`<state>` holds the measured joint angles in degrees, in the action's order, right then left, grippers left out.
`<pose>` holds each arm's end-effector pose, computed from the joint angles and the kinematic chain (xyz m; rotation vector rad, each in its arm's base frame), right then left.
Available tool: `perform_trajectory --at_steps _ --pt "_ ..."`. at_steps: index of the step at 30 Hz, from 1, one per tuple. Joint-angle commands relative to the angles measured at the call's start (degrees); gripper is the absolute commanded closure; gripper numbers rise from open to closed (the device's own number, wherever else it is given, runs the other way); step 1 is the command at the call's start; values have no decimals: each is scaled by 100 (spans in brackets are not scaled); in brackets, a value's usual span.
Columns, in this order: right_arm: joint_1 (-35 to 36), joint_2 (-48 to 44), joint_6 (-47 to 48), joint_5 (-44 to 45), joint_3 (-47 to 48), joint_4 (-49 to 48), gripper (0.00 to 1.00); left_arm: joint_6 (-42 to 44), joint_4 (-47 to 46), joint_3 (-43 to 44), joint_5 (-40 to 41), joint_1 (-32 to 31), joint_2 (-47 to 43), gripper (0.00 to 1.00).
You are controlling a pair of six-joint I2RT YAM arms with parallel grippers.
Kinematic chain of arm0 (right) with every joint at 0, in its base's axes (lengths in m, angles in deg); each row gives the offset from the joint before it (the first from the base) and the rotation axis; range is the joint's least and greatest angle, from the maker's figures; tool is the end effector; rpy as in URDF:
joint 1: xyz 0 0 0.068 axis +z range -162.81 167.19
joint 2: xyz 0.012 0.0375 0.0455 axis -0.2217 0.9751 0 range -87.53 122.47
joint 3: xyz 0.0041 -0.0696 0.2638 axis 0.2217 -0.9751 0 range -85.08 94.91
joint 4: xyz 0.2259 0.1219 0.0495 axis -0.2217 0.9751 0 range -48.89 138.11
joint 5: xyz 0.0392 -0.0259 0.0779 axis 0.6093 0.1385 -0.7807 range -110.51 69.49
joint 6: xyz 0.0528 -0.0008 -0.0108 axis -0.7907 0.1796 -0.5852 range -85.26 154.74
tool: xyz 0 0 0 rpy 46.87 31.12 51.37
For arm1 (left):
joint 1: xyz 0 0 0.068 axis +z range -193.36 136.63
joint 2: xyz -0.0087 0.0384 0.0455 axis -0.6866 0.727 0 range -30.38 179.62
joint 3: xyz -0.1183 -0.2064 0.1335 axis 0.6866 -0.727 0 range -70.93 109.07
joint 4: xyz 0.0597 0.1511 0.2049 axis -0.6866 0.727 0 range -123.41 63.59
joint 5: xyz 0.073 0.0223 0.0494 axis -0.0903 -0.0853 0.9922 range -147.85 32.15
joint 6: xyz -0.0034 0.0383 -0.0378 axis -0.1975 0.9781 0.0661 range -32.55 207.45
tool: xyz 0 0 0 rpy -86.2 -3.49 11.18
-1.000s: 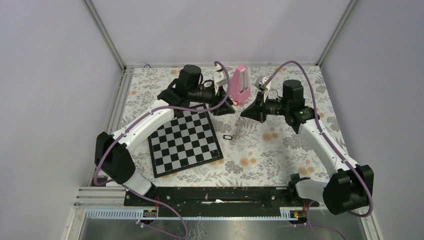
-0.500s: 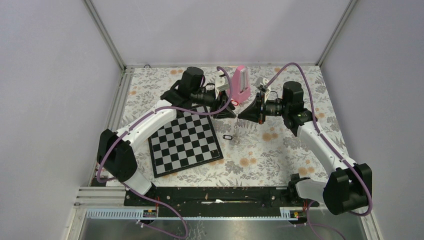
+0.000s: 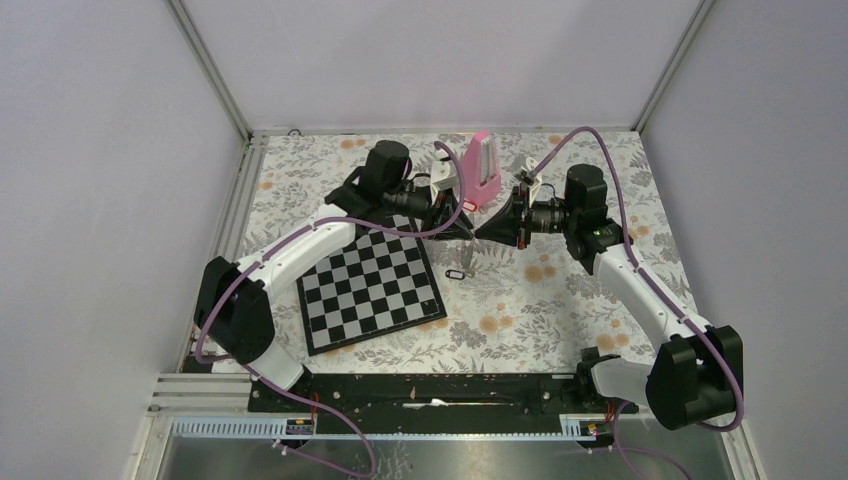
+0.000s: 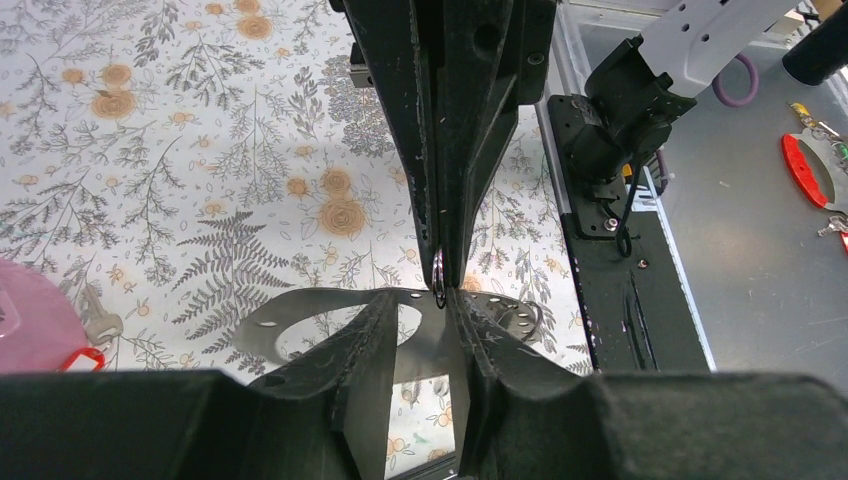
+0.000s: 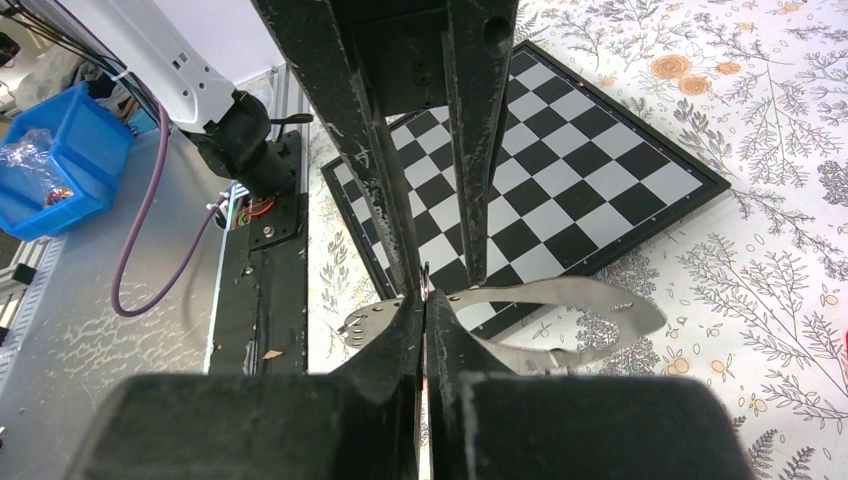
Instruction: Put the keys on the keyring
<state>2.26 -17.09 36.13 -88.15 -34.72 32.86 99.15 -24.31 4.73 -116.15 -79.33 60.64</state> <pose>0.2502 0.1014 0.3167 -1.0781 1.4416 1.2046 0.2747 -0.2367 0.3321 1.3762 1.4460 -1.2786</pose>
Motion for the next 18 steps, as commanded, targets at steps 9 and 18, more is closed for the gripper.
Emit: perform_trajectory --at_steps 9,18 --pt "44 -178 -101 -219 -38 -403 100 -22 -423 131 -343 -80 128 91" --pt "48 -239 388 153 10 89 73 39 -84 171 246 -139 7 100"
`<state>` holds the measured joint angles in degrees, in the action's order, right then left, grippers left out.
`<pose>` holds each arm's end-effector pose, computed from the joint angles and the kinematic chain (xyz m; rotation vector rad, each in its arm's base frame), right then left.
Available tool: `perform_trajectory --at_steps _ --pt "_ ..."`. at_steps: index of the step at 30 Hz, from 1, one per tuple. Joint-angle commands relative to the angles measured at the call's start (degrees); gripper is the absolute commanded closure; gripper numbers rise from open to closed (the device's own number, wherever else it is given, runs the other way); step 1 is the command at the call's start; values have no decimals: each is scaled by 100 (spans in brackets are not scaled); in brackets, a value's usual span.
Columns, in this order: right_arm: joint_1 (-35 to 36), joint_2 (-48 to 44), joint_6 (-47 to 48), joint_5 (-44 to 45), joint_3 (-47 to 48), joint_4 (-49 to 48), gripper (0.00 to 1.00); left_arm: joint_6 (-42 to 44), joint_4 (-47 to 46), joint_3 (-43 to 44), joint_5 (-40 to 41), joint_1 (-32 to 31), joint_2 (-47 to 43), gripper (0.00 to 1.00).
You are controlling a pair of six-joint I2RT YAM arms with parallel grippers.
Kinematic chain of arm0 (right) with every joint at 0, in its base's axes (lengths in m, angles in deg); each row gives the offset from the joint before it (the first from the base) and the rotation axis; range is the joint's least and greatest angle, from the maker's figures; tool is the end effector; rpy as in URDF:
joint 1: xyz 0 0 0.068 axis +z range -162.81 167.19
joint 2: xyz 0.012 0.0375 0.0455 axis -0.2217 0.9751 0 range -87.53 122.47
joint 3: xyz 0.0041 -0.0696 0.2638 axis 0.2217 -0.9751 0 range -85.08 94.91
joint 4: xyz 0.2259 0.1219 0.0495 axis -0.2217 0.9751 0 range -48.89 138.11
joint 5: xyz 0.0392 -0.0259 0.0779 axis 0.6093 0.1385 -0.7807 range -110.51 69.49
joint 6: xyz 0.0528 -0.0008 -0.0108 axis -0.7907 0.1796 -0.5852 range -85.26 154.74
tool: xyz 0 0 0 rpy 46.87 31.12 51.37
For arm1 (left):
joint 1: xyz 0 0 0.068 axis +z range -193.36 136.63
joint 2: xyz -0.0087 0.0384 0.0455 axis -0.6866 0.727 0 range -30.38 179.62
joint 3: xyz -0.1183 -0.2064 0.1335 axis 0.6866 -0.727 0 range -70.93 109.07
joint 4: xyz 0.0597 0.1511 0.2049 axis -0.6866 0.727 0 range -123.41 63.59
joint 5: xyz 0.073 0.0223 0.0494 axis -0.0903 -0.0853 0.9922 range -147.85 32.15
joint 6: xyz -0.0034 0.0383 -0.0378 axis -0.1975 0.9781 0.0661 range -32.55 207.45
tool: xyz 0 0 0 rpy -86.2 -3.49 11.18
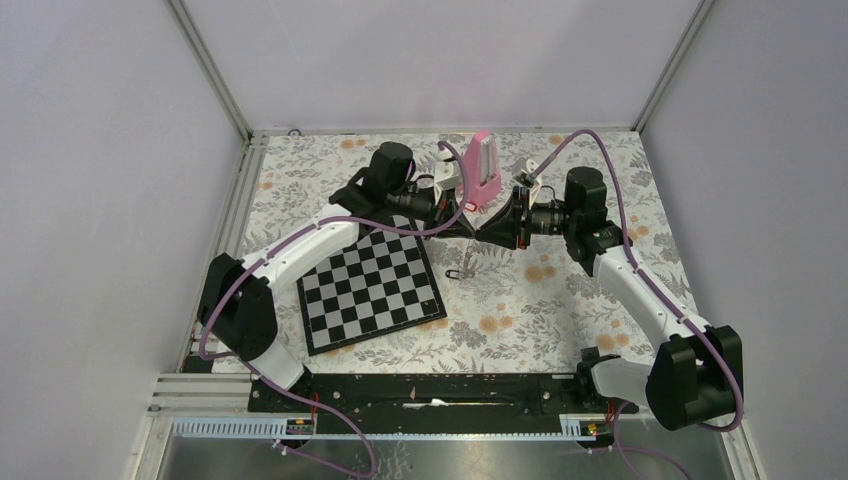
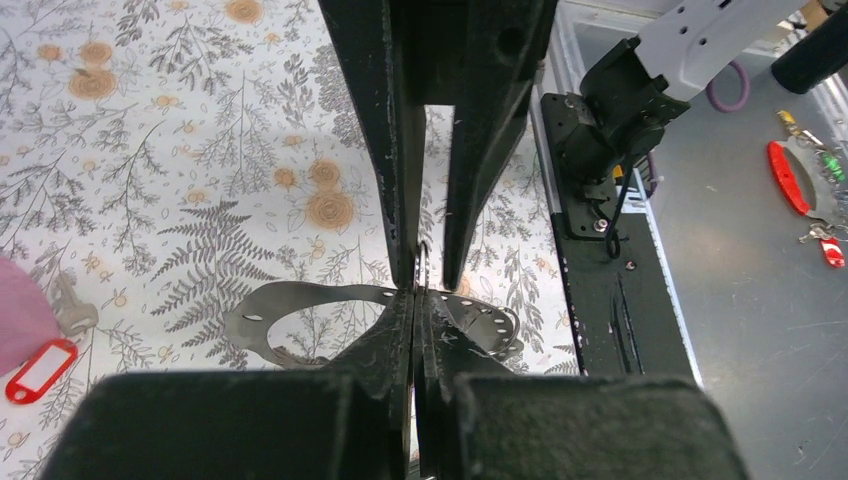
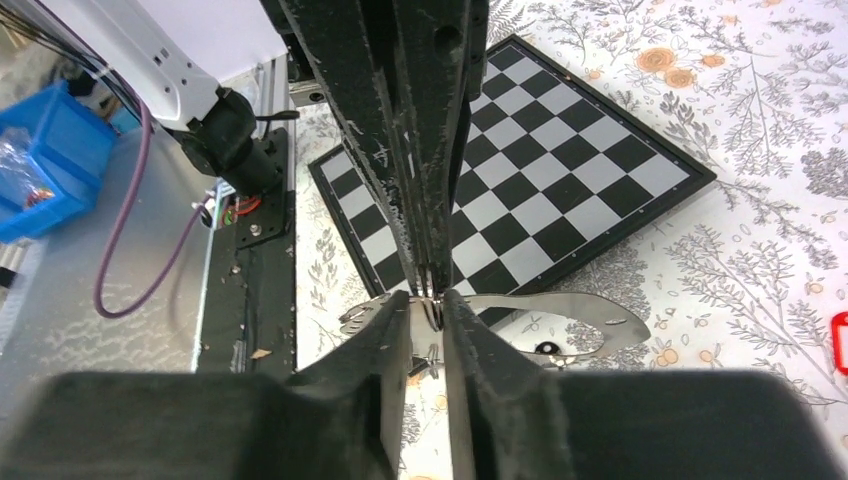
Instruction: Put the keys on the keyring
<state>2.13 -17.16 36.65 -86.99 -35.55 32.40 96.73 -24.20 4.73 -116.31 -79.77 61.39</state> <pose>0.2504 0.1005 0.3126 -1.0669 1.4507 1.1820 0.2750 -0.2405 0.3274 1.3605 1.4924 -1.3180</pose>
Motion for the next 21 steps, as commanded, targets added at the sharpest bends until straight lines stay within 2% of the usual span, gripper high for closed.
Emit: perform_trajectory --at_steps 1,4,7,13,21 --pt "61 -251 485 100 146 298 67 436 74 214 307 -99 -107 100" --pt "59 -338 982 312 343 800 56 1013 843 471 492 -103 -173 100" --pt "66 -395 1460 475 588 1450 51 1554 1669 777 776 -110 -199 100" --pt "99 -339 1883 488 795 1816 49 1863 2508 1316 1223 -212 -147 100" --pt "346 -141 1988 482 790 1630 51 1594 2568 1423 1324 -379 -81 100"
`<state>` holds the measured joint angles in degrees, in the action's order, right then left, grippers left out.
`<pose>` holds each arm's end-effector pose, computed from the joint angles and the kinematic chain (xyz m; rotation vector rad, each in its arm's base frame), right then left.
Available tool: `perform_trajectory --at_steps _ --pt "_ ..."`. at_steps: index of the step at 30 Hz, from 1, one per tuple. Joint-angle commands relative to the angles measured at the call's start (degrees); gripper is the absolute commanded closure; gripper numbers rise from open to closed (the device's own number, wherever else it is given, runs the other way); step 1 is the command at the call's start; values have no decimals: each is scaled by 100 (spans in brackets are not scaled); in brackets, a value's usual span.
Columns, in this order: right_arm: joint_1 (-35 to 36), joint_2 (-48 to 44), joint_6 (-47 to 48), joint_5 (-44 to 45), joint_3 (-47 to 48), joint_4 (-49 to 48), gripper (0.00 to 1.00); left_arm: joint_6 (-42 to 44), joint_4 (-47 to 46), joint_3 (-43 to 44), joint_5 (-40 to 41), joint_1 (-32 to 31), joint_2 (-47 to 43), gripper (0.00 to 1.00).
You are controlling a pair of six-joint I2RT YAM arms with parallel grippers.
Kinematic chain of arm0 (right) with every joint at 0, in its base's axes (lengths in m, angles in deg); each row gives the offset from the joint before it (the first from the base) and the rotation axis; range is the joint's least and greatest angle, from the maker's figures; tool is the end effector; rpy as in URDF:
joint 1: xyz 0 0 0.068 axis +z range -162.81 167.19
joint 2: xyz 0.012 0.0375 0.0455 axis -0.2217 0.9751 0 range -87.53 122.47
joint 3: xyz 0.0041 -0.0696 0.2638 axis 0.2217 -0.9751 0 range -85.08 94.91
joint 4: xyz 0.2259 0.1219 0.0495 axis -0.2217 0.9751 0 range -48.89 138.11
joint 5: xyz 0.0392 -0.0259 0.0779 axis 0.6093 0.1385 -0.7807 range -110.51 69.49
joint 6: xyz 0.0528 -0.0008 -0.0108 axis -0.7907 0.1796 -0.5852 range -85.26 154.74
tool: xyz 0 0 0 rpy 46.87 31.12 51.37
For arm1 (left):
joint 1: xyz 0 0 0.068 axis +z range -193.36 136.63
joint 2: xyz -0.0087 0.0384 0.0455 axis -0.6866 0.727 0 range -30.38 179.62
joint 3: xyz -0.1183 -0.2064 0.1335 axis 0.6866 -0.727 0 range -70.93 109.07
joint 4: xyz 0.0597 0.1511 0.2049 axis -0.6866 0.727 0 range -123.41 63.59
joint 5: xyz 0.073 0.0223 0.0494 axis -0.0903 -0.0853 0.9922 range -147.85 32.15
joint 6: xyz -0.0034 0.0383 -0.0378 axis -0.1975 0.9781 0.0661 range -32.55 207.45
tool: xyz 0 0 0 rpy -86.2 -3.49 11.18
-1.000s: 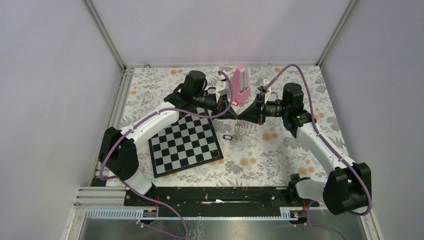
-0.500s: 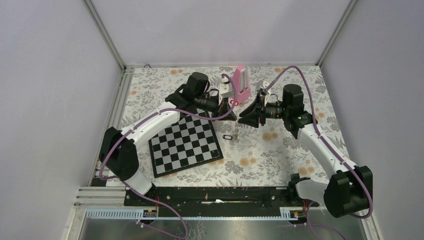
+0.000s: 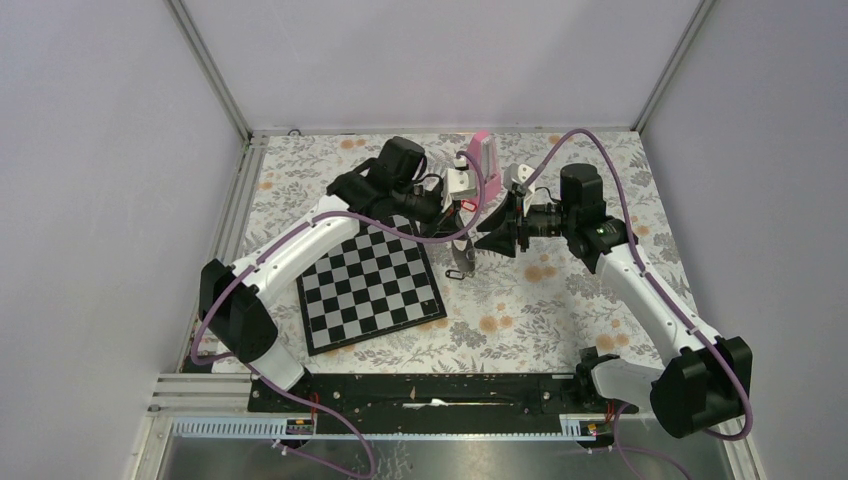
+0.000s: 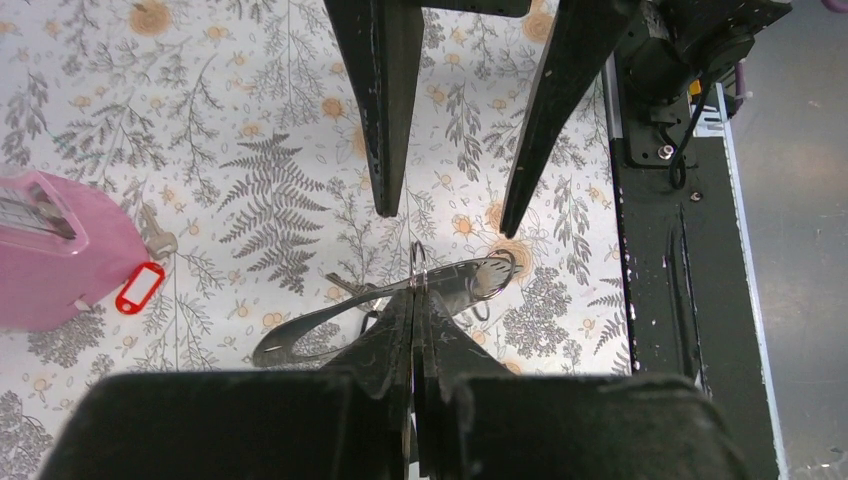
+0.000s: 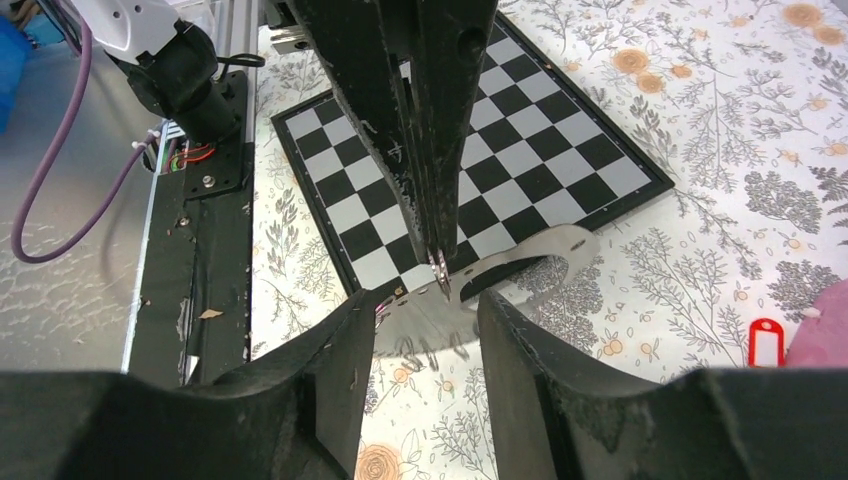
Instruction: Put the keys on the keyring
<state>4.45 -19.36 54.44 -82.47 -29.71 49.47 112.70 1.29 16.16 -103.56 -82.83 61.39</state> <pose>0.2377 0.1067 0.3301 -1.2130 1.4029 1.0043 0.2569 -0.2445 0.3545 1.5202 1.5946 -1.0300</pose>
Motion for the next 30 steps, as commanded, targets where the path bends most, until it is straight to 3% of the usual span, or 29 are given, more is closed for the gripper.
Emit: perform_trajectory --at_steps 1,18,22,26,30 --pt "119 83 209 19 198 -105 52 -15 19 270 38 -85 -78 100" --pt "208 96 130 -124 -176 -451 82 -171 20 245 -190 -147 59 100" --pt "208 48 -198 -119 -207 -768 96 -317 -281 88 -278 -129 -59 100" --pt "210 62 -793 -154 13 -1169 100 -605 -1135 -406 -593 99 -394 72" --pt "199 118 -1691 -297 198 -1752 100 -1421 -2532 -1069 -1110 514 -785 52"
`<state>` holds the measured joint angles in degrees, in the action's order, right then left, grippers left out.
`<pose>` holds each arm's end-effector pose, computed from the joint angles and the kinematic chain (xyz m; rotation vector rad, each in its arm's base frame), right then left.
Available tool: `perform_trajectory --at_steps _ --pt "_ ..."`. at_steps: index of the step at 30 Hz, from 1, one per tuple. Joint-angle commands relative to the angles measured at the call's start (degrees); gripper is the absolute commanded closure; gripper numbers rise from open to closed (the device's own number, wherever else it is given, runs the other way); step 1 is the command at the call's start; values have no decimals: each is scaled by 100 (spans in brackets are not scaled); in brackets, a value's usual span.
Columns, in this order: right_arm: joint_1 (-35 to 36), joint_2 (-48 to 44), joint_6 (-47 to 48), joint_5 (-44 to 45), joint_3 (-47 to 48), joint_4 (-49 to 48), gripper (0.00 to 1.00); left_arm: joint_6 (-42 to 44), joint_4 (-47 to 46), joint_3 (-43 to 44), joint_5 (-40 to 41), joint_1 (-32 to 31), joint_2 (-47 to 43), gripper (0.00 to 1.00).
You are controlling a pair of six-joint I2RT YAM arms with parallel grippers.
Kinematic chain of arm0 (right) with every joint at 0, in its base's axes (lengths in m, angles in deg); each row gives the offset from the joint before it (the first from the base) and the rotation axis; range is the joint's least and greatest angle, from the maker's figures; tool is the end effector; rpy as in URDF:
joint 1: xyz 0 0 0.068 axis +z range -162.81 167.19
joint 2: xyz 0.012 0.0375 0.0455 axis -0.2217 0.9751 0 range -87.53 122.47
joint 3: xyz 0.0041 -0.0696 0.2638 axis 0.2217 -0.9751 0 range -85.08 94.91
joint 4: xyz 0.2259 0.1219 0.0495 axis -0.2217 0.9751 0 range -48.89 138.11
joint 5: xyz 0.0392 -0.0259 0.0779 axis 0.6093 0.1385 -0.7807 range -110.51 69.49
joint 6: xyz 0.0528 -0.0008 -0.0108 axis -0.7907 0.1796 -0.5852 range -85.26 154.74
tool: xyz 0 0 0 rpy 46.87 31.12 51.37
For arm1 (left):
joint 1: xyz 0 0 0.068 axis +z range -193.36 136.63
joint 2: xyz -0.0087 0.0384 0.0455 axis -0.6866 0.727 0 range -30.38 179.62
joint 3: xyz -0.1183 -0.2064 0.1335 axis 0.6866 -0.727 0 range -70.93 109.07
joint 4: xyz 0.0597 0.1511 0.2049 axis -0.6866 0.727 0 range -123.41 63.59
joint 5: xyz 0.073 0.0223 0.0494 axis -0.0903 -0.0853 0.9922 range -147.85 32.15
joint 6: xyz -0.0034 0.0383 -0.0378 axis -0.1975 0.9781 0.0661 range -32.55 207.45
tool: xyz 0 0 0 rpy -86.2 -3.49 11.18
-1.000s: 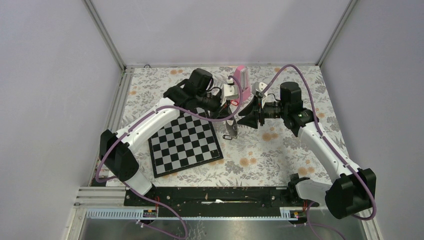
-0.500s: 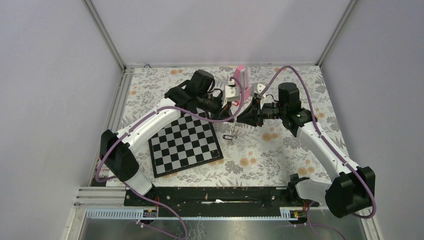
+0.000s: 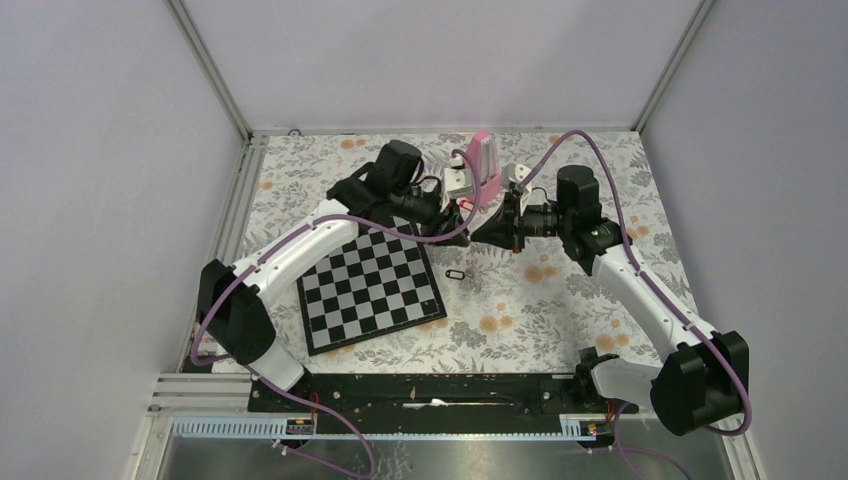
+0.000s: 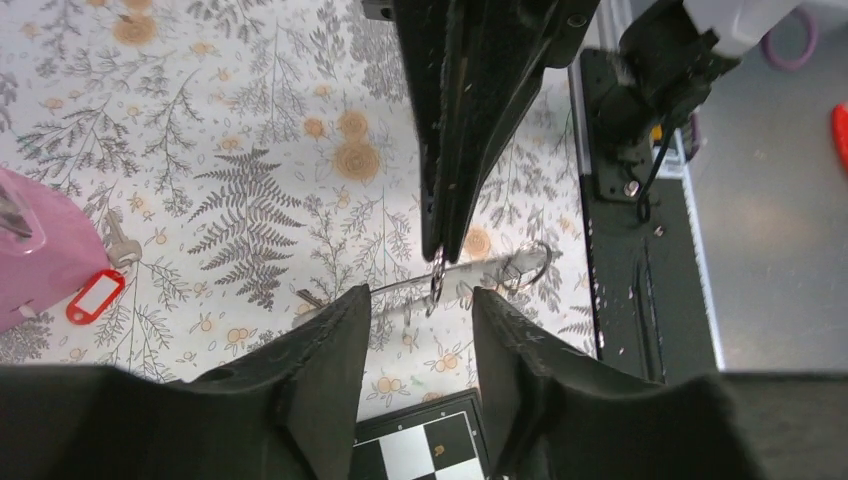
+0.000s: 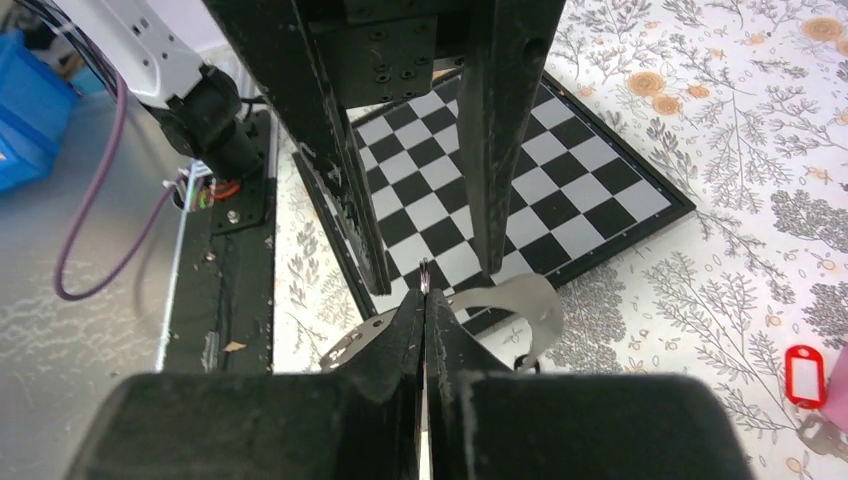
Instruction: Put the keys on the keyring
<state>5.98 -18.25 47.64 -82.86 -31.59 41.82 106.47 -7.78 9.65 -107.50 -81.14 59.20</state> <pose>0.2412 0.1153 0.3259 -1.1785 1.3963 1.0699 0.2596 -0.2355 0.3433 1.4310 1.5869 -1.1251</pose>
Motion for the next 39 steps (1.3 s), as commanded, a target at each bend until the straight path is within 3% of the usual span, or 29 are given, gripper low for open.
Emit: perform_trajectory --at_steps 1,6,11,19,27,39 --pt "46 30 -1312 -305 389 -1252 100 -1022 -1894 -493 -854 449 -600 50" --pt "38 222 -2997 -474 12 -3142 100 -2291 -3250 -854 -1346 698 -701 47" --pt "38 323 -3935 -409 -388 -4537 100 -3026 -4091 -1146 -1473 711 -733 56" --pt "17 340 -4373 -306 -632 -5224 100 -3353 -4518 -1335 -1632 710 -663 73" --pt "-84 273 -4395 -269 -727 -5302 100 -3312 -4611 -1495 -1750 801 -841 58" --pt "-130 319 -4507 -271 -787 -5488 100 -3648 -5068 -1581 -1821 887 -715 68"
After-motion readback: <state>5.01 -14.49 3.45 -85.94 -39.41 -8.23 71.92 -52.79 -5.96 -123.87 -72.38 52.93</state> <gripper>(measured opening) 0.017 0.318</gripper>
